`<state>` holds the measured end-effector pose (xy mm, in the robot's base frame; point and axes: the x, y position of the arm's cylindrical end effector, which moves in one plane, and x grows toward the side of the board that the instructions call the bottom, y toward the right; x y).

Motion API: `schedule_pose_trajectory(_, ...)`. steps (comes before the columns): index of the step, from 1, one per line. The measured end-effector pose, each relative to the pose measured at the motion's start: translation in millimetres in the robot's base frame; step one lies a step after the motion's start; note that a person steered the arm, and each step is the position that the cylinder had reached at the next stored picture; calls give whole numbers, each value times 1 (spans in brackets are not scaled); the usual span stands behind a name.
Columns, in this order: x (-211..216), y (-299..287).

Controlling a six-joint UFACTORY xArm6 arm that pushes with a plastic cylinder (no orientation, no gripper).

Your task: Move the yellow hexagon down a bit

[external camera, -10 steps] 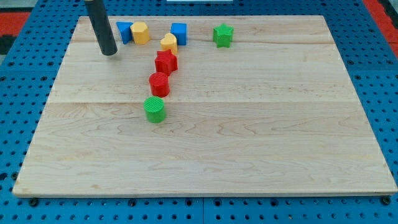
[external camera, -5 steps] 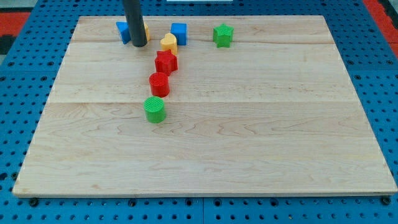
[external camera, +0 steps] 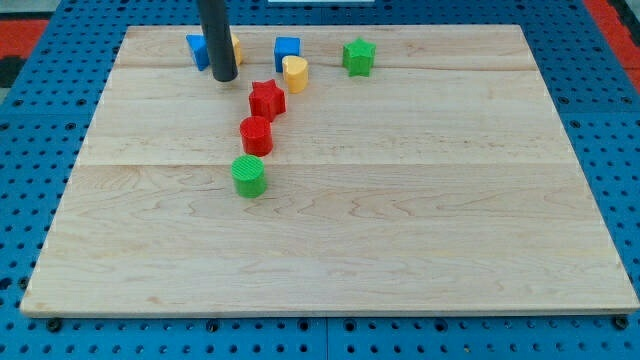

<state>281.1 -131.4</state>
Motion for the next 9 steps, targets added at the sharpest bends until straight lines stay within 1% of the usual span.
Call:
schedule_pose_trajectory(1, -17, 35)
schedule_pose_trajectory(2, -34, 55)
schedule_pose_trajectory(3, -89, 27)
schedule_pose_trajectory(4, -85, -40)
schedule_pose_trajectory(5, -66, -63)
schedule_pose_trajectory(6, -60, -19)
schedule_pose_trajectory(7, -44, -11)
schedule_pose_trajectory(8, -36, 24)
schedule_pose_trajectory(9, -56, 21)
